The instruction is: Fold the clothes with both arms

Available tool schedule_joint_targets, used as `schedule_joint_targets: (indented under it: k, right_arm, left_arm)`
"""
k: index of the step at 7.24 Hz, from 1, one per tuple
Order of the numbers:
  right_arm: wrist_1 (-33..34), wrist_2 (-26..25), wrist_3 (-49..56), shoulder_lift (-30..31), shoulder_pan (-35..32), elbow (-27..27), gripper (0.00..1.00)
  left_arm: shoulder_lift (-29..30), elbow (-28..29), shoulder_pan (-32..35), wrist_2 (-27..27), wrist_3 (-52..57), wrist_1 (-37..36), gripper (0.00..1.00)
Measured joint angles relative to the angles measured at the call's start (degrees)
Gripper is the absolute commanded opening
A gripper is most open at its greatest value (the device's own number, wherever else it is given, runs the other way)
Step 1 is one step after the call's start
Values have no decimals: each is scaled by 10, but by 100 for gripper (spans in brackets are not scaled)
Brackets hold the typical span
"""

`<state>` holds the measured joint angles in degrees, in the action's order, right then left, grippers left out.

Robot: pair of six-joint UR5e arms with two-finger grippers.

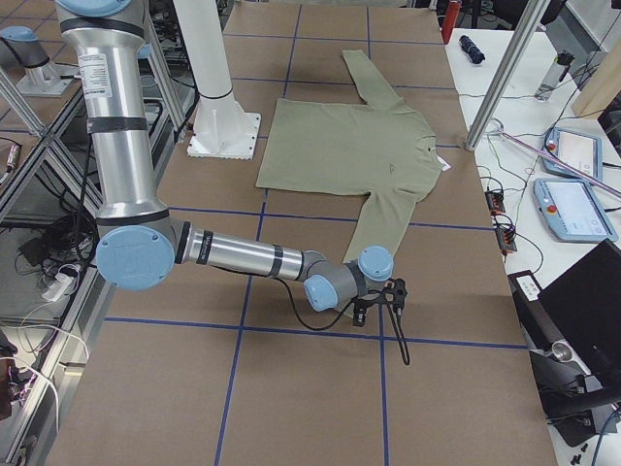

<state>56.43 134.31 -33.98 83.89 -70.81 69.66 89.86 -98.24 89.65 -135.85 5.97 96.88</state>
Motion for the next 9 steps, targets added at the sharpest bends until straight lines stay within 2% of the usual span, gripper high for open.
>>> schedule_joint_targets:
  k: [4, 5, 6, 7, 9]
  right_arm:
    - [-1, -11, 2, 0, 0, -6, 63]
    - [-1, -18, 3, 1, 0, -7, 41]
    - [-1, -22, 3, 1, 0, -9, 5]
    - [-1, -24, 2, 1, 0, -10, 0]
    - [1, -24, 3, -3, 0, -13, 0]
  left_arm:
    - [0, 0, 0, 0, -1, 0, 100]
    - [0, 0, 0, 1, -1, 0, 100]
    - [0, 0, 0, 1, -1, 0, 100]
    - [0, 1, 0, 1, -1, 0, 100]
    - [0, 1, 0, 1, 0, 0, 100]
